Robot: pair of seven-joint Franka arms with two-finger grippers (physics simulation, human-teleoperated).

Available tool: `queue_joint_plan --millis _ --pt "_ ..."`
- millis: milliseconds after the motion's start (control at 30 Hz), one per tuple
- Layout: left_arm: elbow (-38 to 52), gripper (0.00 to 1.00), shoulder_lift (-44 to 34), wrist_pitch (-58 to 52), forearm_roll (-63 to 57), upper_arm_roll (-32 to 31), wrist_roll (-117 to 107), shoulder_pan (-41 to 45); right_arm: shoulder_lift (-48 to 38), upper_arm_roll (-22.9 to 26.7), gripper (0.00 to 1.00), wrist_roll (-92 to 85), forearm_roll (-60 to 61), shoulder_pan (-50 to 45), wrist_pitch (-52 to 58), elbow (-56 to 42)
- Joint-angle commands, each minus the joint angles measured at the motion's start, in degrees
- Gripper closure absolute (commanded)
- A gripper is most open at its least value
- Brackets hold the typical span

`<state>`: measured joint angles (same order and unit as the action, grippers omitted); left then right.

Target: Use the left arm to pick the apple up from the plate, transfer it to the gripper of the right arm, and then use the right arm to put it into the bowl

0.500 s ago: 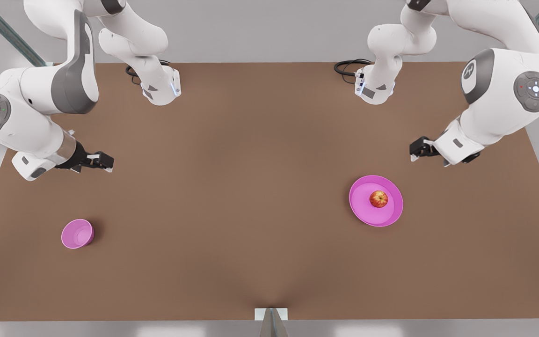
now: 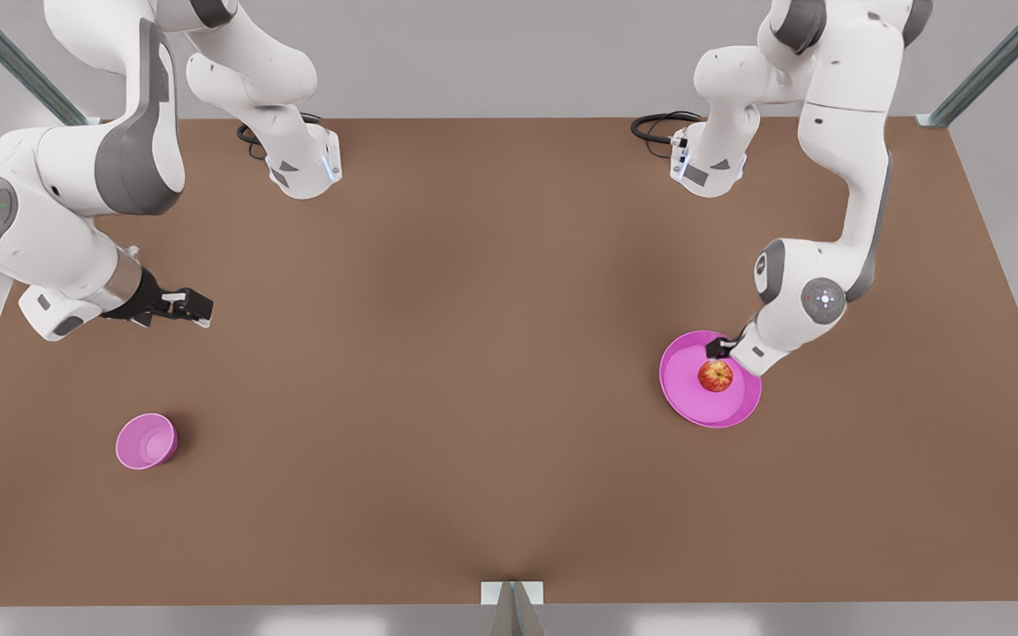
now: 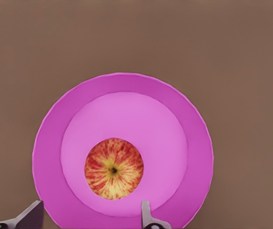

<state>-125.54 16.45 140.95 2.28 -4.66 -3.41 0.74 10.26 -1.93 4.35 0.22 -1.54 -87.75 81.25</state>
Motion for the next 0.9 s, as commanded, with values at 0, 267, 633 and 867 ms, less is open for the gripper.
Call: queue_joint_plan --millis 0,267,633,867 --pt "-1.8 0.0 0.68 19.08 -0.26 0.0 -5.47 0.23 -0.06 0.0 0.0 -0.04 0.05 -0.04 -0.32 -0.04" --pt "-5.33 0.0 2.71 23.4 -0.35 -0.09 -5.21 0.67 0.47 0.09 0.0 -1.27 0.22 0.04 -0.5 -0.12" --pt "-5.41 0.0 7.45 23.93 -0.35 -0.27 -5.03 1.46 0.73 0.26 0.0 -1.27 0.4 0.4 -0.58 -0.04" --pt "-5.41 0.02 8.51 23.93 -0.35 -0.27 -4.5 1.2 0.73 0.26 0.0 -1.27 0.49 0.4 -0.5 -0.04"
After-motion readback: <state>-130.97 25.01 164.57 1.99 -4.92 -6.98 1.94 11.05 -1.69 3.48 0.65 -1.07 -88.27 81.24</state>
